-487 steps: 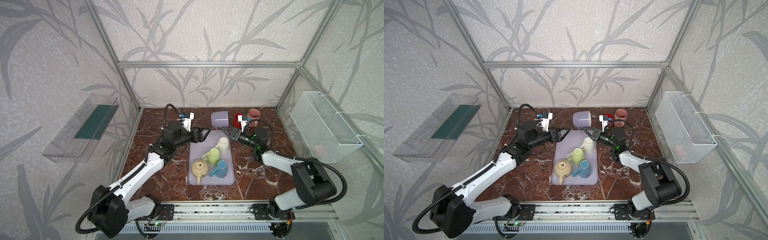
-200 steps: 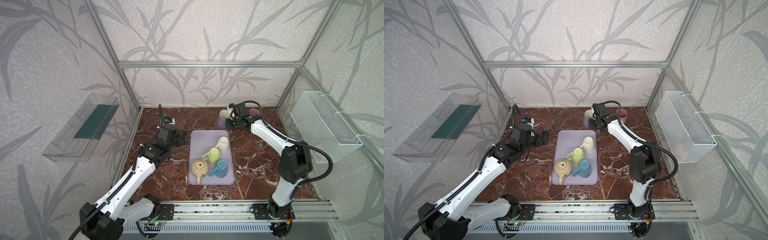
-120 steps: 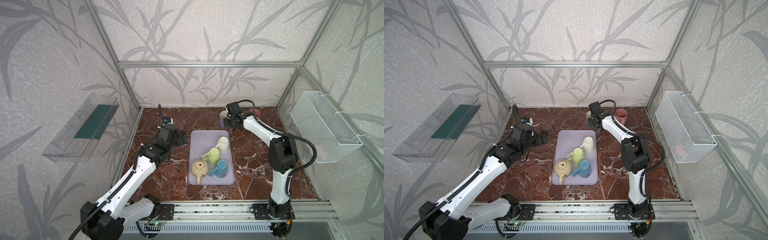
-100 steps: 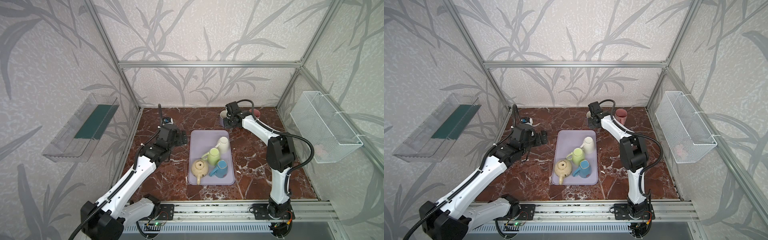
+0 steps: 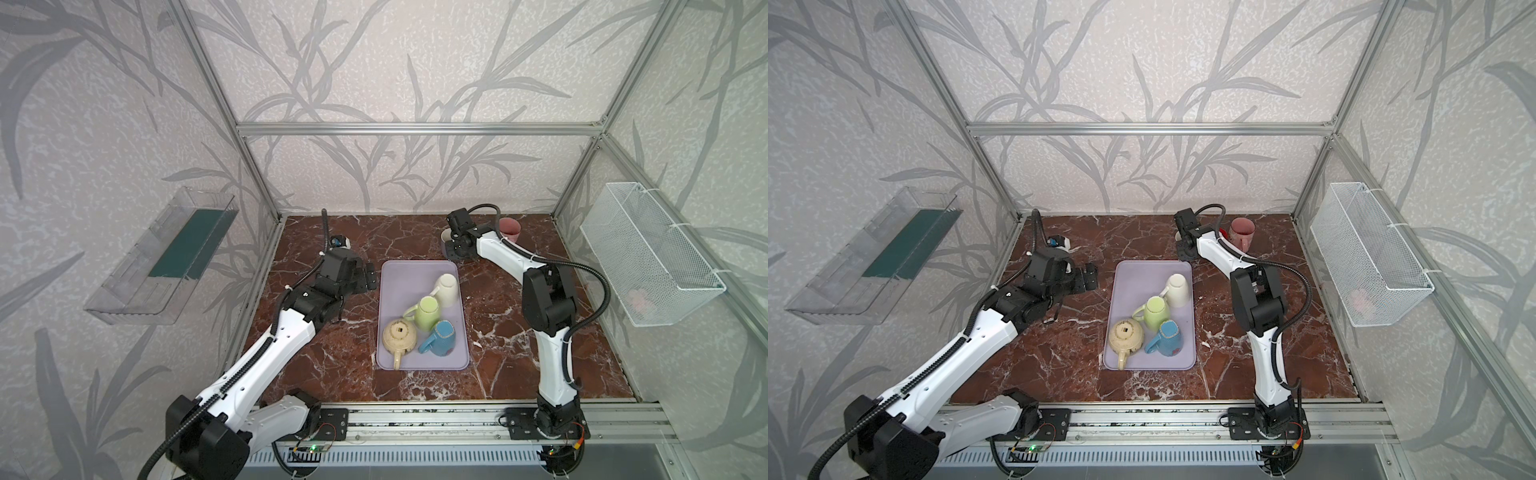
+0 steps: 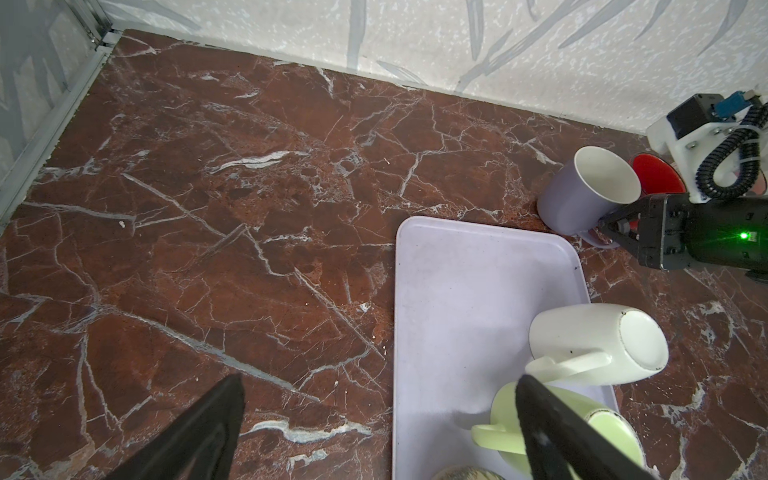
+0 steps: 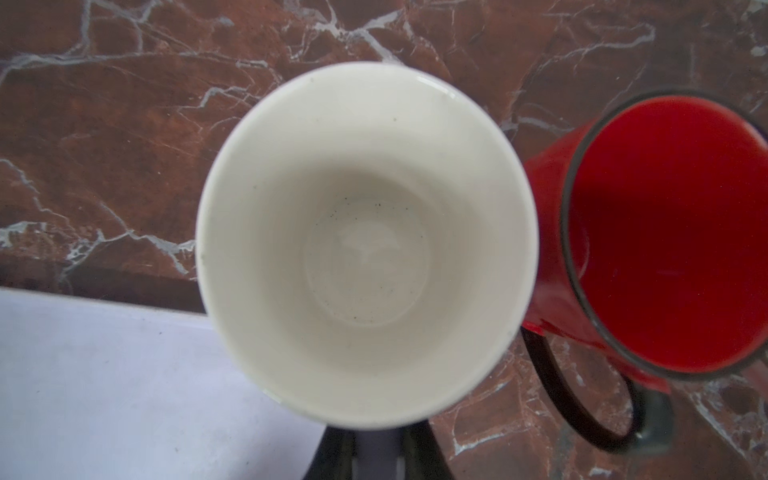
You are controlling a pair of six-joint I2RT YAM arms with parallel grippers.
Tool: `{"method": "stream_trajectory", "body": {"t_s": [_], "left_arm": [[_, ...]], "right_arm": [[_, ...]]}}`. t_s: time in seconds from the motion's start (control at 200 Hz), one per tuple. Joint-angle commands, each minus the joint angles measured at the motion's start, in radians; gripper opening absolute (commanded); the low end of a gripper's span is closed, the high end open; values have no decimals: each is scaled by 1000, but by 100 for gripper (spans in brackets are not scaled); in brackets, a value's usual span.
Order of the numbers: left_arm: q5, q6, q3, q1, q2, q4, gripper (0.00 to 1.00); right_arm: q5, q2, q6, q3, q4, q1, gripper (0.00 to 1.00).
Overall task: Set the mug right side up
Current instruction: 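Carry the upright lavender mug with the right gripper beside the red mug and lower it, then open the right gripper and draw it back from the lavender mug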
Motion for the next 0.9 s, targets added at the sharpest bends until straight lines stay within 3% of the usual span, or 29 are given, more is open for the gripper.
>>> {"method": "stream_trajectory", "body": {"t_s": [0.0, 0.26, 0.56, 0.695, 0.895], "left_arm": [[15, 8, -6, 8, 11, -8, 99], [61, 12, -6, 19, 27, 0, 99], [109, 28, -10, 30, 25, 15, 99], [184, 60, -26, 37, 14, 45, 98], [209, 83, -37, 39, 5, 59, 98]], "right_arm": [[32, -2, -4, 57, 39, -15, 0], [19, 6, 1, 41, 49, -28, 0], [5, -28, -4, 5, 59, -28, 24], [-4, -58, -7, -11, 63, -28, 34], [-32, -162, -36, -54, 74, -28, 42]]}}
